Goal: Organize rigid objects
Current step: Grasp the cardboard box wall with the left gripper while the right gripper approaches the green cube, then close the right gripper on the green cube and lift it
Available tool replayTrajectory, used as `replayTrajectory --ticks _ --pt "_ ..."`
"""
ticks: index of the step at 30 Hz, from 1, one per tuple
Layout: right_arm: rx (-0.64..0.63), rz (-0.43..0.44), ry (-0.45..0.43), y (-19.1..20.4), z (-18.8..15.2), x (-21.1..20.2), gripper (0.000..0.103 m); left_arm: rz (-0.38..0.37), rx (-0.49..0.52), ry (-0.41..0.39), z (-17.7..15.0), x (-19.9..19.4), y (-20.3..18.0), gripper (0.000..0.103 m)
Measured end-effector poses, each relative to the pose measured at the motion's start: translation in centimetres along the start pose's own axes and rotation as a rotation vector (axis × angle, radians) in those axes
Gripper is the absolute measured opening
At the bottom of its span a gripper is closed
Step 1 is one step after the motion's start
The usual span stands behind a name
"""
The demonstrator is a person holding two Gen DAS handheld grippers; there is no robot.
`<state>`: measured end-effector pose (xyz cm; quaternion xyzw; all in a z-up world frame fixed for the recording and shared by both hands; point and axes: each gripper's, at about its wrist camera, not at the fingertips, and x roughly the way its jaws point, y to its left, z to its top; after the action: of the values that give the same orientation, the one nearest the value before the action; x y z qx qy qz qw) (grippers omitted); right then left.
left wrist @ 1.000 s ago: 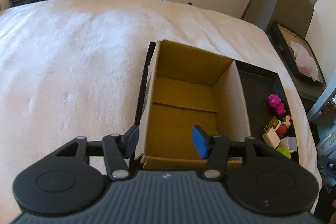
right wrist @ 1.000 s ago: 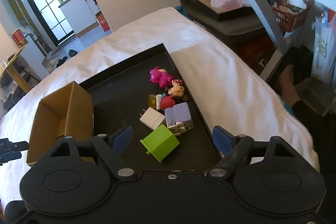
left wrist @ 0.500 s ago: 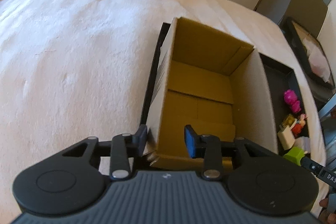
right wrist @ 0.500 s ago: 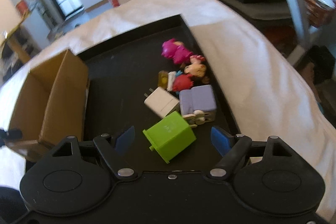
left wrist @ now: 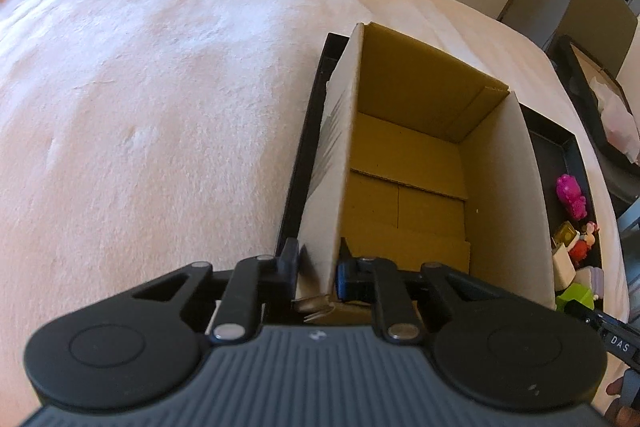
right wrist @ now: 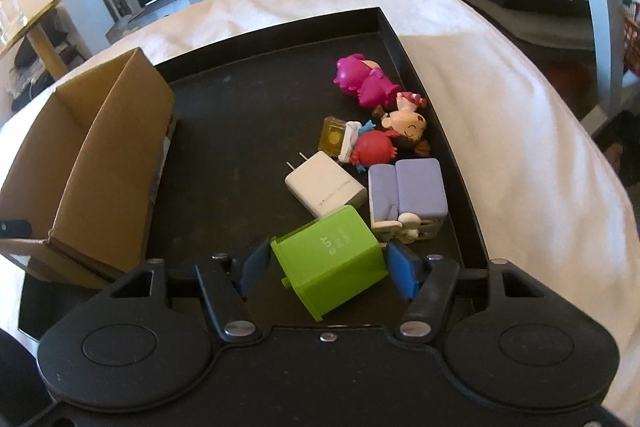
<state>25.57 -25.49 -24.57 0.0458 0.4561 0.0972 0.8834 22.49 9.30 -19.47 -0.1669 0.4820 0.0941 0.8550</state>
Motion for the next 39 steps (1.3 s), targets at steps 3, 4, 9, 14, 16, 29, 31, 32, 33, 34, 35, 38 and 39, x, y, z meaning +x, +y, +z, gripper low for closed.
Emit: replayTrajectory --ticks 3,4,9,14,16,29,31,32,33,34,35,38,39 --pt "0.001 0.003 -0.005 0.2 0.0 -0.5 0.061 -0.004 -0.003 0.000 -0.2 -0.3 0.2 0.017" --pt "0.000 0.004 -0.008 0.2 0.1 -0.6 0.061 -0.004 -0.001 -0.001 -0.3 -0.4 0.1 0.017" --pt "0.013 0.007 -0.036 0.4 0.8 -1.6 0.061 -0.010 0.001 0.003 -0.4 -0.3 0.1 0.017" --pt "0.017 0.028 -0.055 1.1 1.5 -2.8 0.061 -0.012 -0.013 0.005 -0.4 -0.4 0.1 0.017" --pt "0.006 0.032 -0.064 1.6 1.8 -3.2 0.061 -0.014 -0.011 0.006 -0.5 -0.5 0.0 0.017" --pt "-0.032 0.068 -0.110 4.9 3.7 -4.9 0.062 -0.023 -0.003 0.018 -0.5 -0.3 0.1 0.018" --pt "-0.036 0.071 -0.113 5.4 3.8 -5.0 0.062 -0.025 -0.008 0.020 -0.5 -0.2 0.1 0.018" --pt "-0.041 0.074 -0.115 5.7 4.0 -5.0 0.062 -0.026 -0.009 0.020 -0.5 -0.2 0.1 0.018" --pt "-0.043 0.075 -0.116 5.9 4.1 -5.1 0.062 -0.029 -0.009 0.022 -0.5 -0.1 0.1 0.018" --pt "-0.046 0.076 -0.118 6.2 4.1 -5.1 0.062 -0.032 -0.009 0.026 -0.5 0.0 0.1 0.018" --pt "-0.048 0.077 -0.119 6.5 4.3 -5.1 0.062 -0.033 -0.009 0.027 -0.6 0.0 0.1 0.018" --pt "-0.057 0.084 -0.122 7.4 4.8 -5.3 0.062 -0.037 -0.010 0.031 -0.6 0.0 0.1 0.018" --pt "-0.061 0.088 -0.124 7.6 4.9 -5.3 0.062 -0.040 -0.012 0.032 -0.5 0.1 0.1 0.018"
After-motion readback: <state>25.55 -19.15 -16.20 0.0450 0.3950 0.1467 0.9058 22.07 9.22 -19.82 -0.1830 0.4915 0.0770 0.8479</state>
